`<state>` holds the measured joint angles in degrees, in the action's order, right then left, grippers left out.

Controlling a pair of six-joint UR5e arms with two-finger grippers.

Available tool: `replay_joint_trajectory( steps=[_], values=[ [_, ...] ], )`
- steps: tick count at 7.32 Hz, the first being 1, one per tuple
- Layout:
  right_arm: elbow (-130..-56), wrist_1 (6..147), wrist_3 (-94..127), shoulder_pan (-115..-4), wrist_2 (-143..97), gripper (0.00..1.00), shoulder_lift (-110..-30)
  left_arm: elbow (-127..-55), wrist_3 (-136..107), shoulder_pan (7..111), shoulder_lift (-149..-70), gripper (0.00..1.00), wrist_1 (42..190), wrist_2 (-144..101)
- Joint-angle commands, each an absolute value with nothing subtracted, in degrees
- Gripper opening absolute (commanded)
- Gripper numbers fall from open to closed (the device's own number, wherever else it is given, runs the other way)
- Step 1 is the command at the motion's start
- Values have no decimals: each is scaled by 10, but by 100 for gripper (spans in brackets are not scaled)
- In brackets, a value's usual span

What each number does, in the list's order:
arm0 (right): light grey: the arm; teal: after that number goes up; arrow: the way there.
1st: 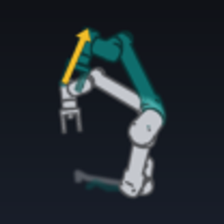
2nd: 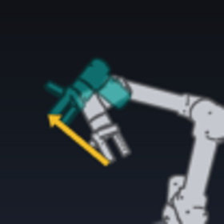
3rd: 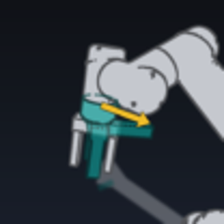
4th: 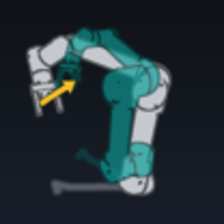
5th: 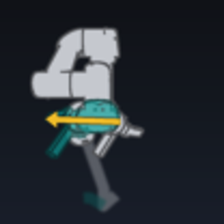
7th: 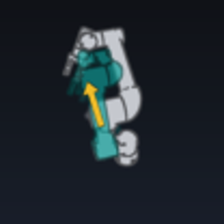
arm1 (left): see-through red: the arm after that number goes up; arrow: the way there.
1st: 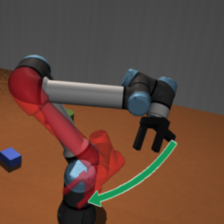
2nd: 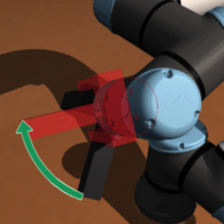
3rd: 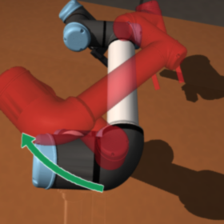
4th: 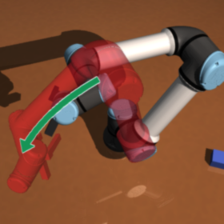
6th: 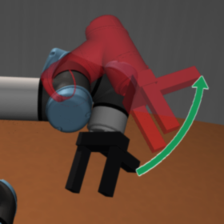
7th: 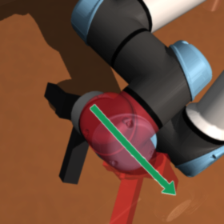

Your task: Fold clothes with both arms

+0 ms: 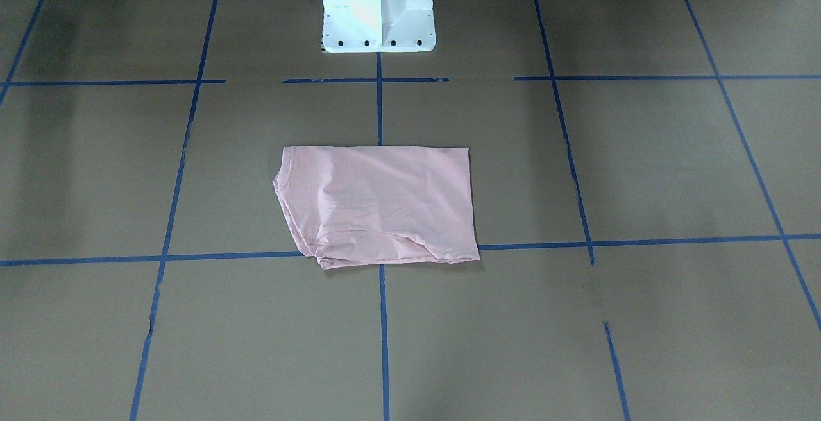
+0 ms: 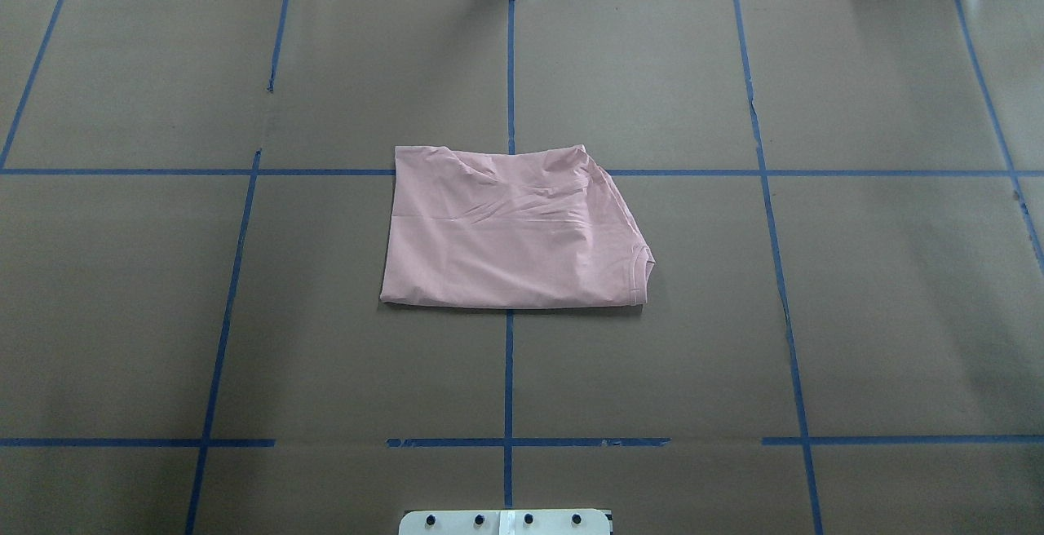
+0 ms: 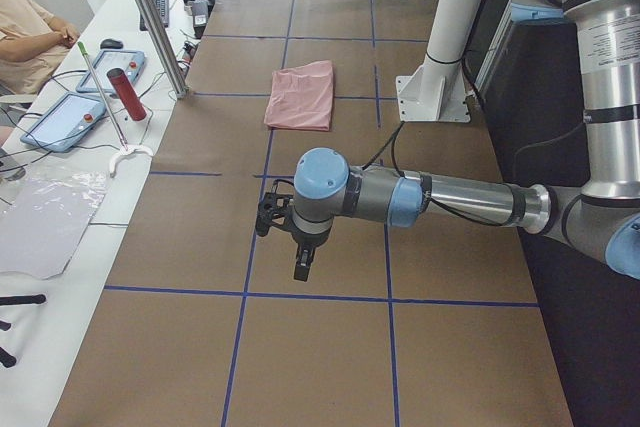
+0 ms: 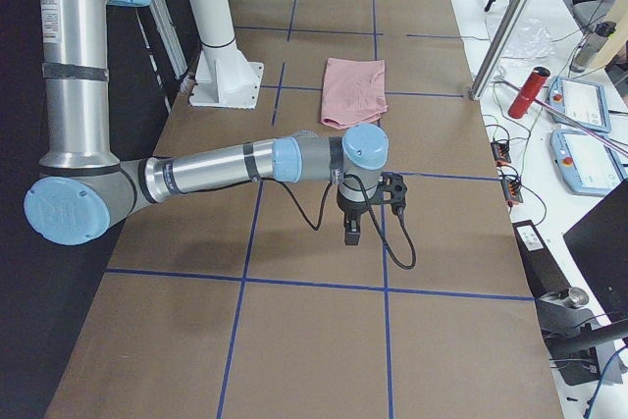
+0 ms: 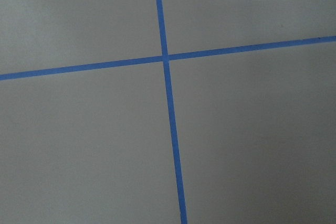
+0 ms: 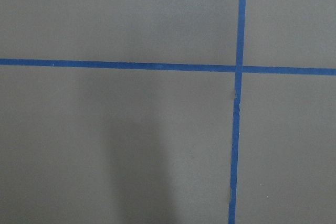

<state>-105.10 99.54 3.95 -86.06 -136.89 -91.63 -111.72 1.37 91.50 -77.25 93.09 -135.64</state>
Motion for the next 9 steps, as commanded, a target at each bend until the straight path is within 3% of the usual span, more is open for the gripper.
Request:
replay_joint_trajectory(
  steps=[1,4,9],
  values=[
    [-1048,995,40,-860,-1368,100,-912,-1159,13,915,-752,100,932,-1361],
    [-1047,995,34,-860,-1368,100,-911,-1130,13,913,-765,100,931,-1358],
    [-1047,994,31,-861,-1371,100,-915,-1180,14,911,-713,100,916,-1360]
  ],
)
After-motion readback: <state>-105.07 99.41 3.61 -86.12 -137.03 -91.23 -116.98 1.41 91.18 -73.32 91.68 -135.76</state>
